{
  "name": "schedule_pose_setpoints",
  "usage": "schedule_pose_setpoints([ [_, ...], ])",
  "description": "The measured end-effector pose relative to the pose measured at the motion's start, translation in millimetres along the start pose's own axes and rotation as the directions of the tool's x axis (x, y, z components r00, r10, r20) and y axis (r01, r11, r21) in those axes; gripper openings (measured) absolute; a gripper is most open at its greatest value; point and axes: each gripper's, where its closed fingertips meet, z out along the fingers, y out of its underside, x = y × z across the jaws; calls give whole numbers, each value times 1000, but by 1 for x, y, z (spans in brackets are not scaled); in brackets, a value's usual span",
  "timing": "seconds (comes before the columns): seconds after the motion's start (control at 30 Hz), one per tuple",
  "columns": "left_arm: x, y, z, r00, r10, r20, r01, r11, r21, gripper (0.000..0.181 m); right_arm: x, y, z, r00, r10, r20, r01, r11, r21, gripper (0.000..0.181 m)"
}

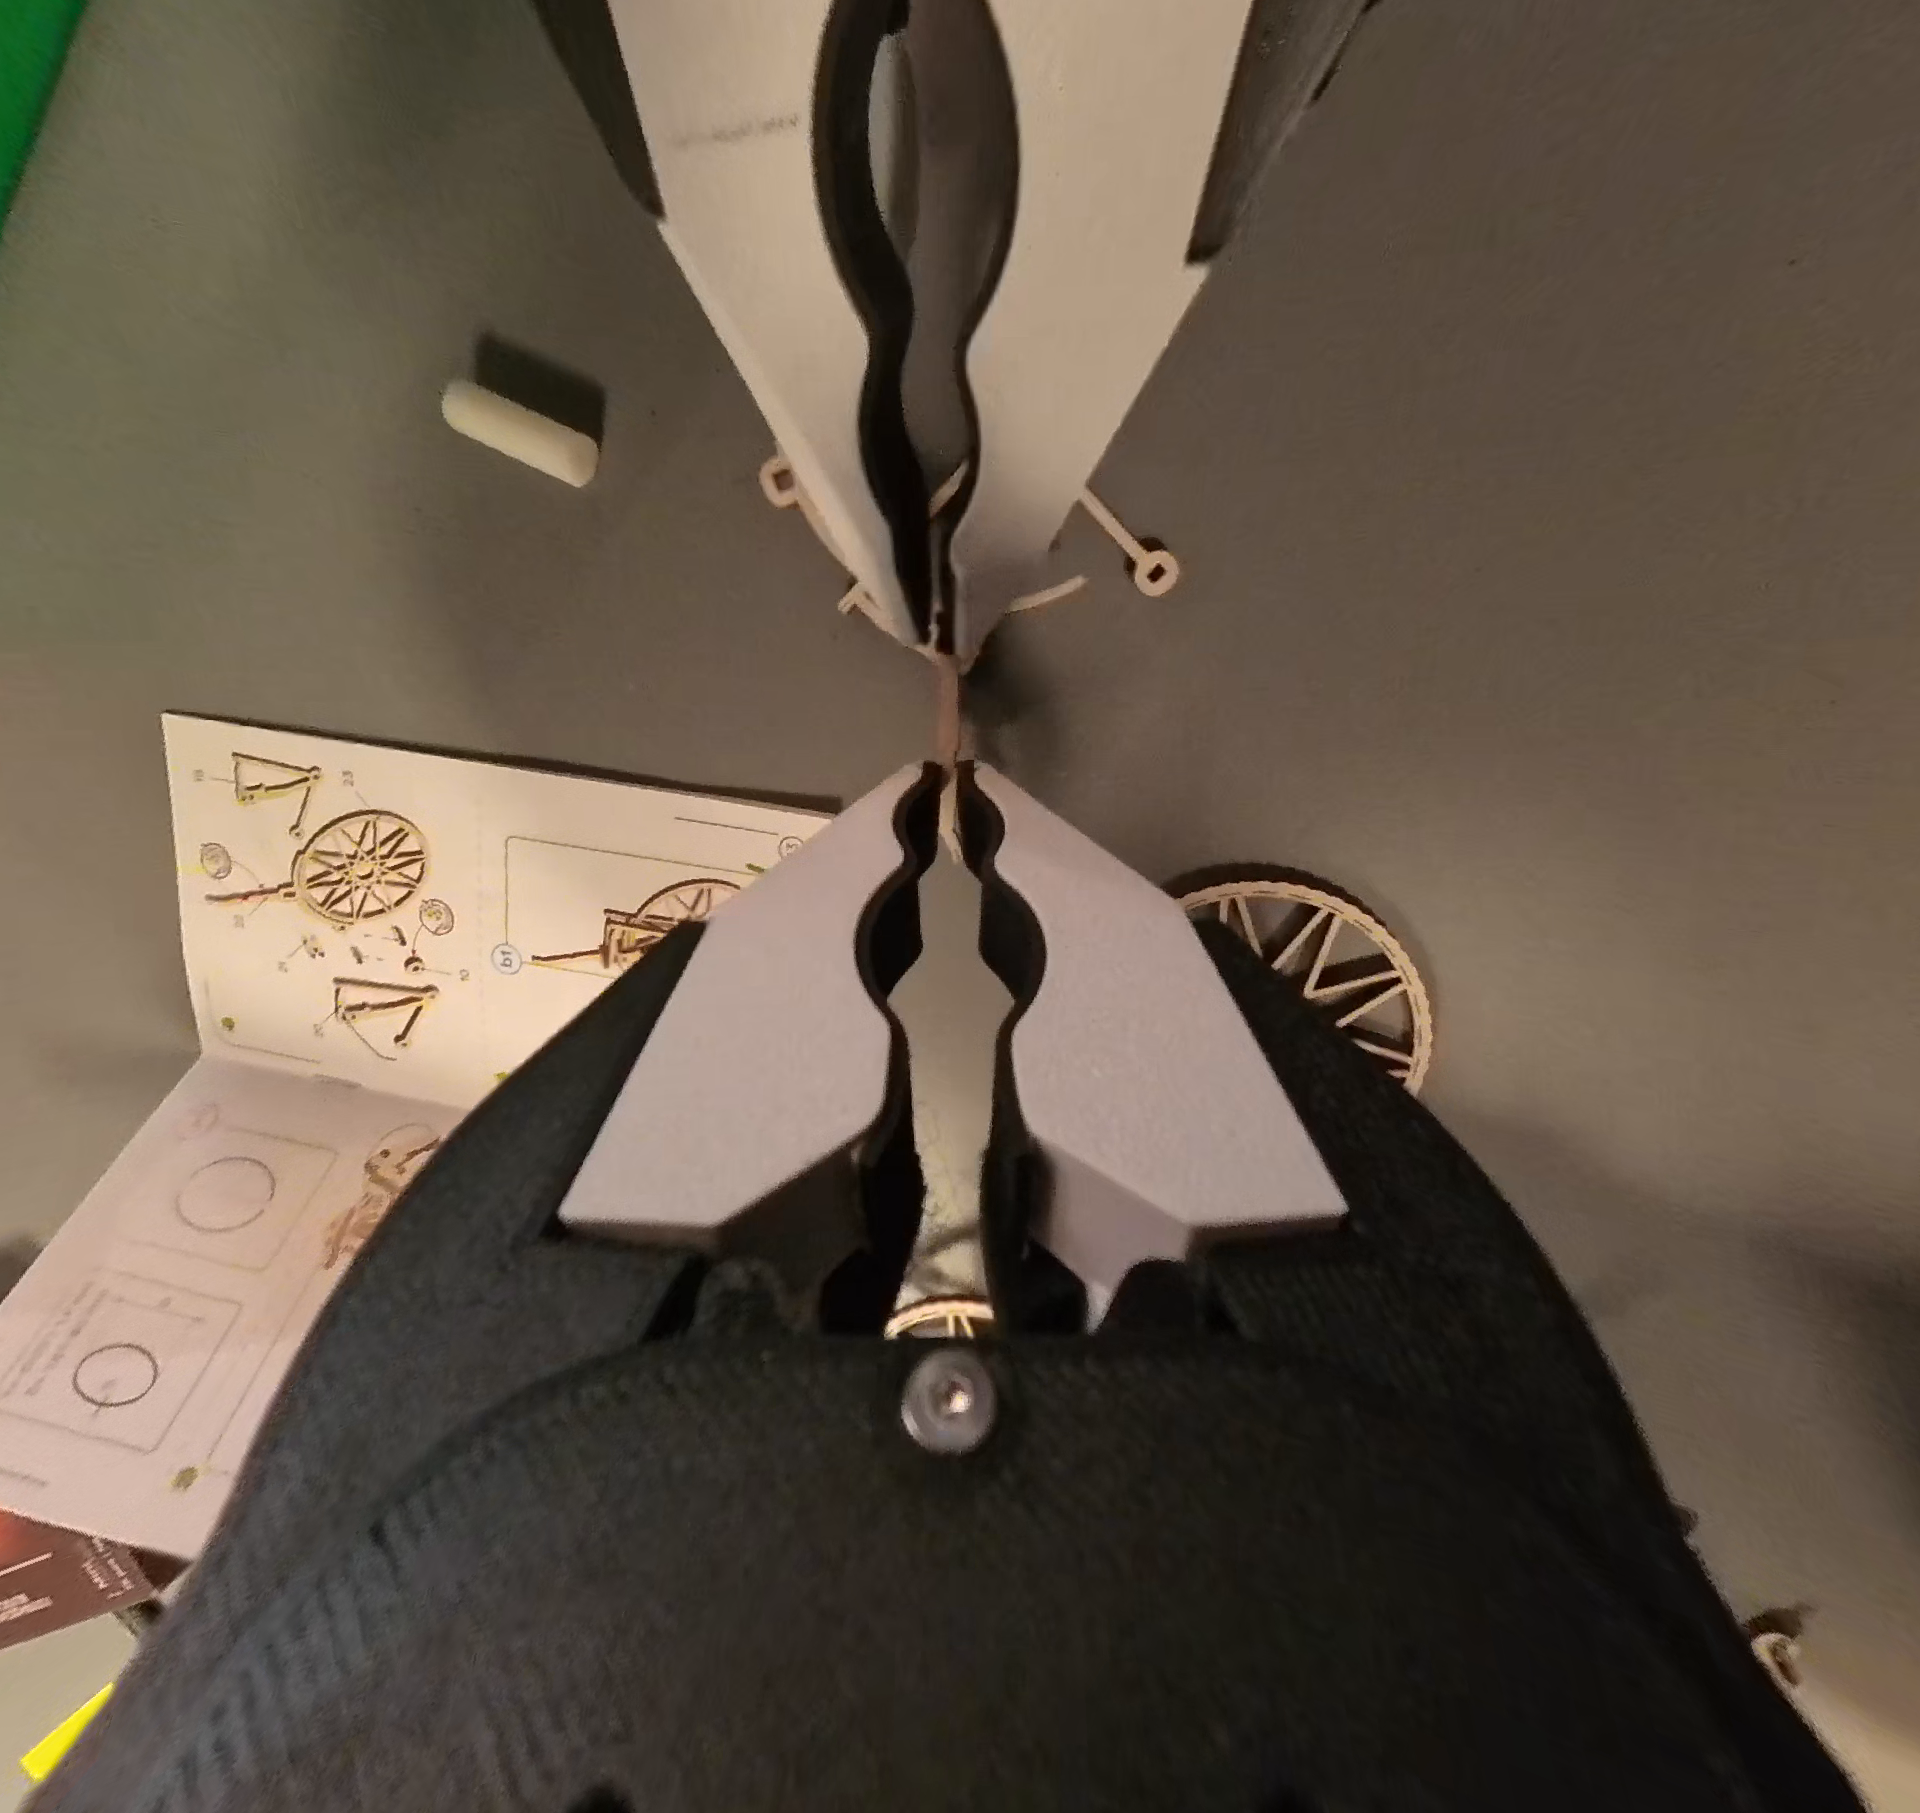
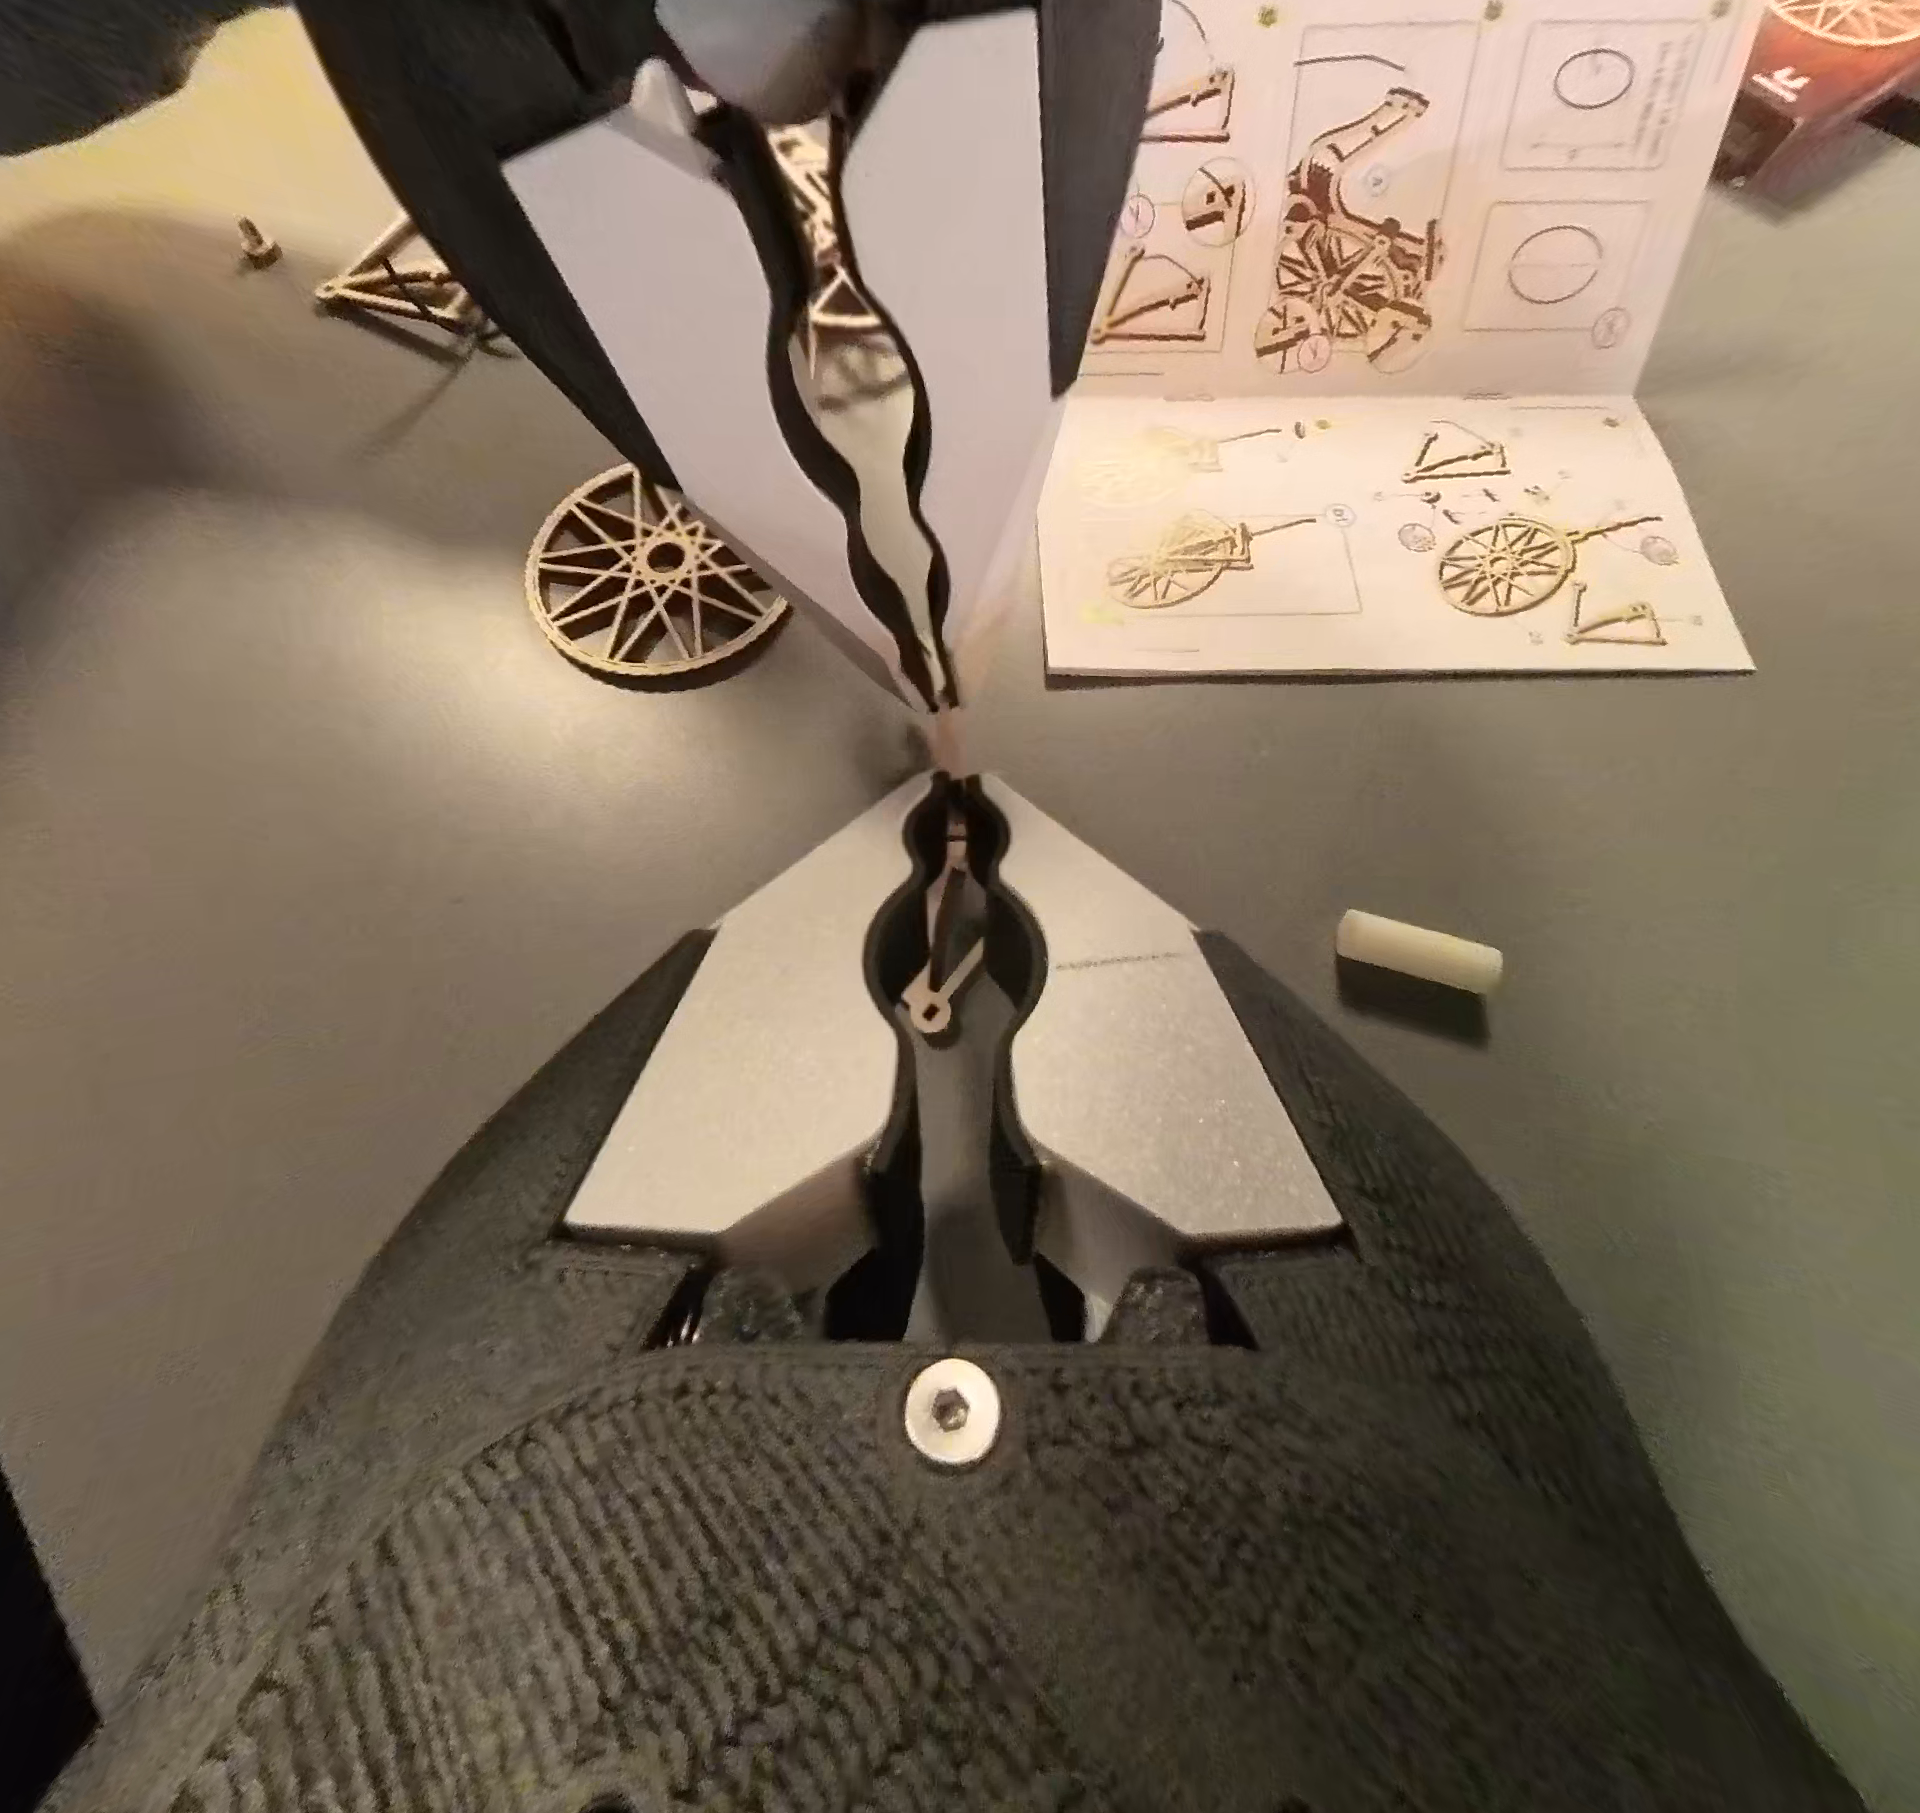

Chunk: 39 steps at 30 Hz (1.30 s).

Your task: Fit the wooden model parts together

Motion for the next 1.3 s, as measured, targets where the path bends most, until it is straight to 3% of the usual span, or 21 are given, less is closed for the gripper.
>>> schedule_pose_setpoints([
  [0.3, -6, -4, -6, 996, -75, 43, 72, 995, 69, 4, 1, 4, 0, 1000, 4, -18, -4, 1000, -6, 0],
  [0.37, -18, -6, -11, 978, -171, 121, 157, 981, 117, 37, 4, 4, -5, 994, 112, 16, -112, 993, 19, 0],
  [0.4, -22, -5, -16, 962, -225, 156, 204, 969, 139, 44, 6, 4, -7, 983, 181, 38, -183, 982, 36, 0],
  [0.47, -18, -8, -25, 947, -274, 169, 233, 946, 227, 41, 7, 4, -12, 954, 286, 95, -291, 956, 47, 0],
  [0.6, 24, -28, -22, 964, -239, 114, 184, 914, 362, 25, 6, 4, -11, 888, 419, 188, -431, 902, 22, 0],
  [0.73, 44, -33, 0, 948, -146, 283, 55, 951, 305, 14, -1, -2, -9, 857, 449, 253, -465, 885, 4, 0],
  [0.8, 41, -41, 1, 895, -152, 420, 27, 957, 289, 3, -2, 0, -6, 866, 440, 236, -450, 893, -16, 0],
  [0.93, 39, -45, 1, 776, -29, 630, -84, 985, 149, 7, -3, 3, -4, 913, 374, 161, -368, 928, -64, 0],
  [1.13, 53, -48, 17, 716, 139, 684, -214, 977, 25, 0, -2, 7, 1, 913, 393, 109, -382, 918, -107, 0],
  [1.3, 57, -51, 17, 688, 172, 705, -248, 969, 6, 0, 3, 7, 2, 870, 484, 97, -475, 874, -105, 0],
])
